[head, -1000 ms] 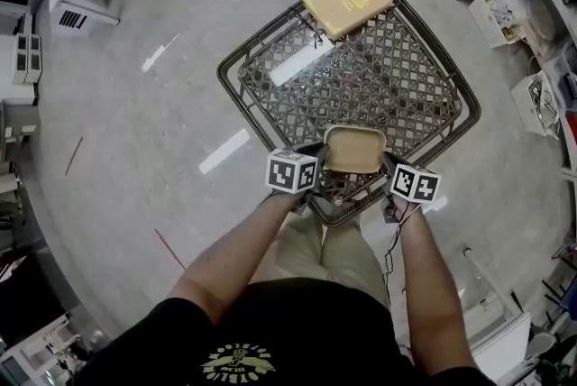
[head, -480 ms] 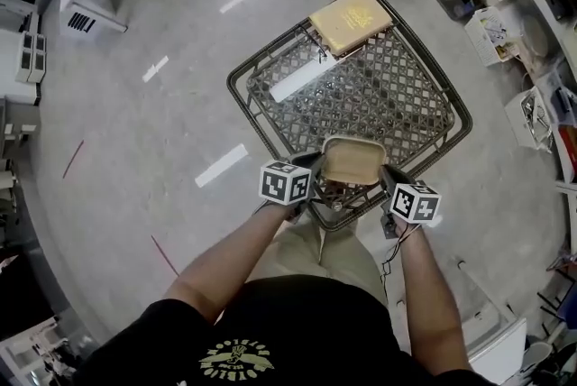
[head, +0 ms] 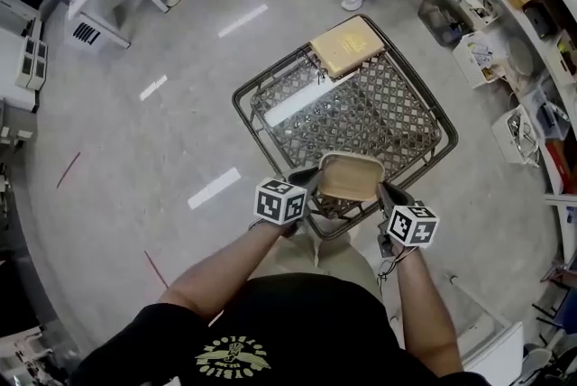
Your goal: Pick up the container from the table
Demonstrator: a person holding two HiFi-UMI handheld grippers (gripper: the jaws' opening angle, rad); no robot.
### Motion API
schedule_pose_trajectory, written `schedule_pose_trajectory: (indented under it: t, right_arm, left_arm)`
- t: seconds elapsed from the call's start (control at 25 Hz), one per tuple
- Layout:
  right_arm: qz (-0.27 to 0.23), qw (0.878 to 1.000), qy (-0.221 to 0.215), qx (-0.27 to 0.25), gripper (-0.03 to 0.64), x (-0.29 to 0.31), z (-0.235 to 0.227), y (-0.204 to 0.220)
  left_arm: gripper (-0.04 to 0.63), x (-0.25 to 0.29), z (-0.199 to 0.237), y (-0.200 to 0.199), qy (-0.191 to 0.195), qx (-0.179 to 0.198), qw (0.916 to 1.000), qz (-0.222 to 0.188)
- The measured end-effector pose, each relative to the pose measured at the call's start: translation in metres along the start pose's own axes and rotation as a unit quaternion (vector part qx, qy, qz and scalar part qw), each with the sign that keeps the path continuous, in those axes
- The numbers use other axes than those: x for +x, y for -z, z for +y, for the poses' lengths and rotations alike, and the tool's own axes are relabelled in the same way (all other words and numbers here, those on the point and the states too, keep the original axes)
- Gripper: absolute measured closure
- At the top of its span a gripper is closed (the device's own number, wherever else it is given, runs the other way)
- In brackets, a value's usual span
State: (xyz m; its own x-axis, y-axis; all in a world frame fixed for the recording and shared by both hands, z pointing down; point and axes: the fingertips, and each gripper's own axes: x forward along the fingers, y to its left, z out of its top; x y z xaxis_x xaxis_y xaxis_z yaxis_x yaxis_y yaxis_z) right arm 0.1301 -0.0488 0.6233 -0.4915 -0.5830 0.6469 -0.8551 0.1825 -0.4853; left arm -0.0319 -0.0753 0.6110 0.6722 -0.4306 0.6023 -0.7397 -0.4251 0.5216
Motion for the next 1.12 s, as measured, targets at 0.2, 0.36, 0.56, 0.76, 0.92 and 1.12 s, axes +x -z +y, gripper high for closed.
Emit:
schedule_pose_trajectory:
  t: [0.2,0.36,0.56,0.76,0.92,1.12]
  right_arm:
    - [-0.019,1.000,-0.003,-0.007,0.591,-0.018,0.015,-0.011]
    - [-0.037,0.999,-0.007,-0.015,0.591,-0.034,0.031,-0.022]
    - [-0.068,0.997,-0.010,-0.033,0.591,-0.055,0.049,-0.049]
    - [-0.099,0.993,-0.014,-0.060,0.591,-0.080,0.072,-0.075]
    - [-0.126,0.989,-0.016,-0.080,0.591,-0.094,0.089,-0.091]
    - [-0.150,0.984,-0.010,-0.092,0.591,-0.106,0.098,-0.102]
  left_arm:
    - [0.561,-0.023,-0.017,-0.016,0.014,0.022,0.9993,-0.029]
    - [0.561,-0.043,-0.030,-0.034,0.013,0.037,0.9981,-0.048]
    - [0.561,-0.061,-0.046,-0.060,0.024,0.069,0.9948,-0.070]
    - [0.561,-0.084,-0.061,-0.086,0.028,0.092,0.9907,-0.096]
    - [0.561,-0.102,-0.071,-0.104,0.026,0.116,0.9855,-0.121]
    - [0.561,-0.113,-0.081,-0.119,0.026,0.139,0.9799,-0.141]
